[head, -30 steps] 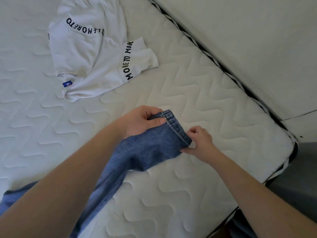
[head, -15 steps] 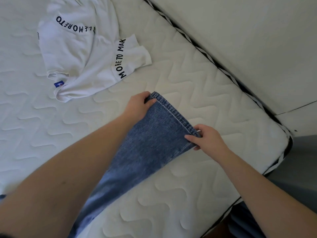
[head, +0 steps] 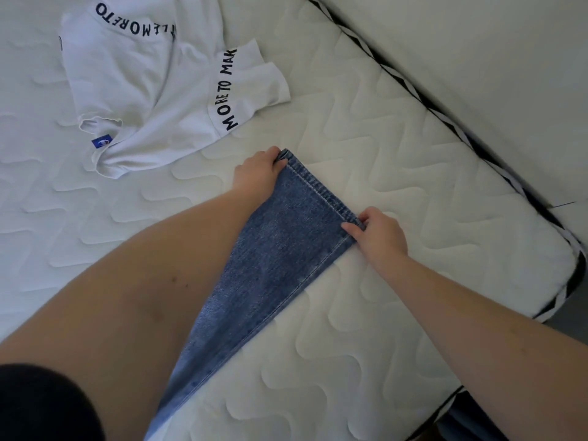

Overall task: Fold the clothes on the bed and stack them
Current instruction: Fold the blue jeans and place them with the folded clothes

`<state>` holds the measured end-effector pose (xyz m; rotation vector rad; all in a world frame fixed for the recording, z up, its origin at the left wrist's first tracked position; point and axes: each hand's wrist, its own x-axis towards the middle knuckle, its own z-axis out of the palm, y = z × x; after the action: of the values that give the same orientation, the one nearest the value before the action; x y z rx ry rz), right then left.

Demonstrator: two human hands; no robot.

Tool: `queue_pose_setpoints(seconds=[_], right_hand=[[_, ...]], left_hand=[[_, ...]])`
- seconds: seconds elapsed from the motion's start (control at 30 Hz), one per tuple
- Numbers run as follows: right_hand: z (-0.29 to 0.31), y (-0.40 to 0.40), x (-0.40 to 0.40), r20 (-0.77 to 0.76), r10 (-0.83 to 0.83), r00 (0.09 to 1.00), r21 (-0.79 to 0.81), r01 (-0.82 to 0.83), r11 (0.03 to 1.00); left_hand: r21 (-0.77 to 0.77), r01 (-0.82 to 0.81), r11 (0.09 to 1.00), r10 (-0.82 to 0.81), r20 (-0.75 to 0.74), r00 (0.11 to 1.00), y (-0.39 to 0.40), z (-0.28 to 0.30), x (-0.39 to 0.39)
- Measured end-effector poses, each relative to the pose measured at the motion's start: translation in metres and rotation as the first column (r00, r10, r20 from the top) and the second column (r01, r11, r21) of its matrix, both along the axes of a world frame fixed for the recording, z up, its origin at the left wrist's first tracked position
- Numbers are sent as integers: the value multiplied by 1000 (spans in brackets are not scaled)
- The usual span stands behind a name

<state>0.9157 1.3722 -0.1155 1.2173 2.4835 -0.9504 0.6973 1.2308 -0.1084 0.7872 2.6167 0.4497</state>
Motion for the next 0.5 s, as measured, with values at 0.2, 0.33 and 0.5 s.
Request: queue_pose_setpoints(seconds=[0.2, 0.33, 0.5], right_hand=[[4, -24, 22, -191, -314, 930, -106, 298, 949], [6, -77, 41, 11, -440, 898, -402, 407, 820], [9, -124, 30, 140, -308, 941, -507, 335, 794]], left_hand=[[36, -89, 995, 87, 47, 995, -66, 3, 16], [-54, -149, 987, 156, 155, 976, -147, 6, 34], [-291, -193, 937, 247, 162, 955, -227, -3, 53]])
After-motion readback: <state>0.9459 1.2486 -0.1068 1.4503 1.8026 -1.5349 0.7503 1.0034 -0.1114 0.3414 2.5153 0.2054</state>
